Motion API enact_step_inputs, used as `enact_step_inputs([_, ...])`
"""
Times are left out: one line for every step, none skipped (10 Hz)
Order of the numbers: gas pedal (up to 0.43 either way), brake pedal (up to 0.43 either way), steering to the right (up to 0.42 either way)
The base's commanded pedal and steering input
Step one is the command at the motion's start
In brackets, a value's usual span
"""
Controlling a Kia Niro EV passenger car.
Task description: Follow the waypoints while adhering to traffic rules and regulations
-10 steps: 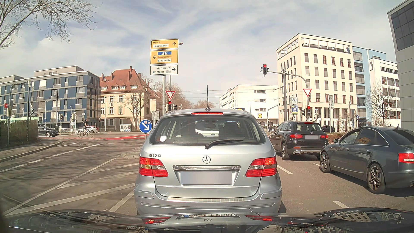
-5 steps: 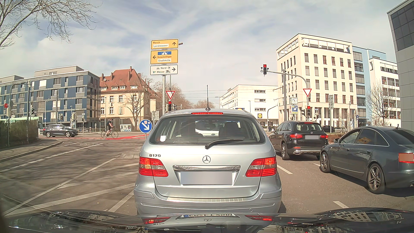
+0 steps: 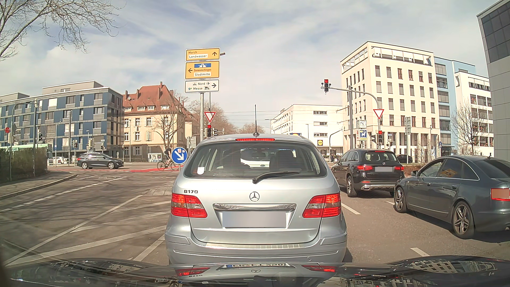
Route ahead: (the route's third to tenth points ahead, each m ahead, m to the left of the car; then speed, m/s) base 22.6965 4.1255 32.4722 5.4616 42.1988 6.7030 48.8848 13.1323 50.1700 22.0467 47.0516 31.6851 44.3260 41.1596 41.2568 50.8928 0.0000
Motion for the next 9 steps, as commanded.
enact_step_inputs([0.000,0.305,0.006])
enact_step_inputs([0.000,0.305,0.006])
enact_step_inputs([0.000,0.305,0.006])
enact_step_inputs([0.000,0.305,0.006])
enact_step_inputs([0.000,0.305,0.006])
enact_step_inputs([0.000,0.305,0.006])
enact_step_inputs([0.000,0.305,0.006])
enact_step_inputs([0.000,0.305,0.006])
enact_step_inputs([0.000,0.305,0.006])
